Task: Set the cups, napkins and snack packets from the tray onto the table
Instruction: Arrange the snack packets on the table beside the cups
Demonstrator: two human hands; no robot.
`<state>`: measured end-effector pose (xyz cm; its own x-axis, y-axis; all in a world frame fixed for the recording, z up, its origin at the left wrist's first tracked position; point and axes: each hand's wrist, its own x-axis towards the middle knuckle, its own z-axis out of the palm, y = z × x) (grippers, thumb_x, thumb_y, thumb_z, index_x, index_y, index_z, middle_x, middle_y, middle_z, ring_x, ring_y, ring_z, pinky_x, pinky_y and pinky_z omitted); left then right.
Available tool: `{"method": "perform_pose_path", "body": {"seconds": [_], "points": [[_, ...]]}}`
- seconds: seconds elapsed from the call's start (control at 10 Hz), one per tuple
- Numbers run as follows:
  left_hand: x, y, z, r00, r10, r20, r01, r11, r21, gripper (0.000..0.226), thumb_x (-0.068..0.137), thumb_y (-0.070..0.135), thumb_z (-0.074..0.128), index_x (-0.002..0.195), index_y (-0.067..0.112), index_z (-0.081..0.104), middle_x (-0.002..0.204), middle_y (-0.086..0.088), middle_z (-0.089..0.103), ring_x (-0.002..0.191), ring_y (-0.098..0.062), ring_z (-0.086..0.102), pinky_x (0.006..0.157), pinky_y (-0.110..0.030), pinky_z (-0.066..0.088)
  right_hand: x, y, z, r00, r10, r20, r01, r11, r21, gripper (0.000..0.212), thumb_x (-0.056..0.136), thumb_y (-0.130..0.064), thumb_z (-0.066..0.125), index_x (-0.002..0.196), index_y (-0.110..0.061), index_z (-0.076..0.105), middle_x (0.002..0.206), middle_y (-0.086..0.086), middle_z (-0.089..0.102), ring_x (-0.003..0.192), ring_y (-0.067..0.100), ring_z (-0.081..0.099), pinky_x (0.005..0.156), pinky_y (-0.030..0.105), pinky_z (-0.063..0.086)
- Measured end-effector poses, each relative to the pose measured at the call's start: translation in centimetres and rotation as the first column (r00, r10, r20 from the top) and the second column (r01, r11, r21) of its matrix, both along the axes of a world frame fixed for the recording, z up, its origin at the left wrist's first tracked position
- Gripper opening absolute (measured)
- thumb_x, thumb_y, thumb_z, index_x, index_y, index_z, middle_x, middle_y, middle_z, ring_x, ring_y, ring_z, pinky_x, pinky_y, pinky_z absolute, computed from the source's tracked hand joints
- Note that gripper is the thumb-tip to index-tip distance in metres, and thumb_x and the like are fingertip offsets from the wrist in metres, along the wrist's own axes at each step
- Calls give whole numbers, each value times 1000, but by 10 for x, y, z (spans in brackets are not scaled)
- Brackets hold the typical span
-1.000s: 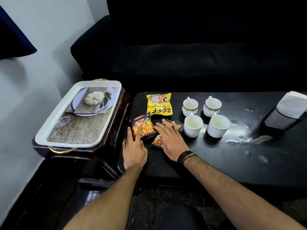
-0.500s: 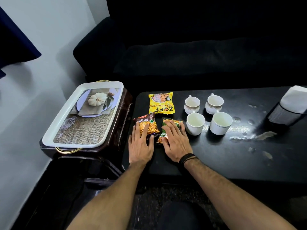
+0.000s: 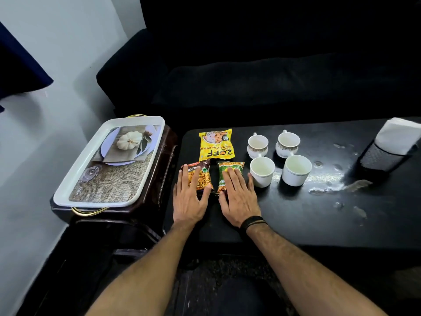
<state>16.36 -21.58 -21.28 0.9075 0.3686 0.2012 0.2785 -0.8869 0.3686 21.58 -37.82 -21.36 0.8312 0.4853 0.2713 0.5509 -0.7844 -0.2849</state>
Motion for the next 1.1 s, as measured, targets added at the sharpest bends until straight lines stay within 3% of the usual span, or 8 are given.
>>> {"method": "perform_pose_path", "body": {"seconds": [0.1,0.3,0.5,0.8,0.9,1.1], "points": [[11,5,-1,1000,-6,-30,6,1000,14,70,92,71,29,155,41,17,167,0,3,154,-19,0,119,-47,20,3,2,-2,1000,9,-6,-9,1000,10,63,94,-43,36,150,-15,31,160,5,27,150,20,20,122,51,6],[5,4,-4,1000,-22,-4,22,999,-32,64,91,63,38,151,41,28,166,4,11,154,-16,4,110,-46,39,4,1,-4,999,17,-44,-16,1000,21,62,95,-41,34,151,-16,29,162,3,21,152,19,12,122,51,9],[3,3,-3,999,-40,-16,40,999,-34,65,90,60,38,151,40,30,166,2,11,154,-18,5,114,-47,33,2,0,-2,997,36,-61,-33,998,45,61,94,-38,35,151,-15,29,162,4,21,151,21,13,120,48,15],[-6,0,3,1000,-29,10,29,999,15,68,95,62,28,157,33,20,167,0,3,153,-13,-8,124,-38,-1,-1,-2,1,998,48,-41,-46,998,43,62,95,-40,34,151,-14,29,161,6,24,151,22,16,122,49,15],[-15,-10,14,1000,-13,-25,13,1000,20,72,94,67,23,158,33,15,167,1,2,153,-12,-9,123,-36,-4,-6,-8,8,996,54,-71,-50,996,67,62,97,-38,35,154,-15,23,164,3,16,152,19,10,123,46,11],[-4,-22,69,998,-69,-12,69,997,42,73,94,67,19,158,32,13,167,-1,2,153,-13,-7,124,-37,-4,-9,-18,52,990,136,-20,-134,987,92,59,97,-31,30,154,-15,22,163,4,17,152,21,11,122,44,19]]}}
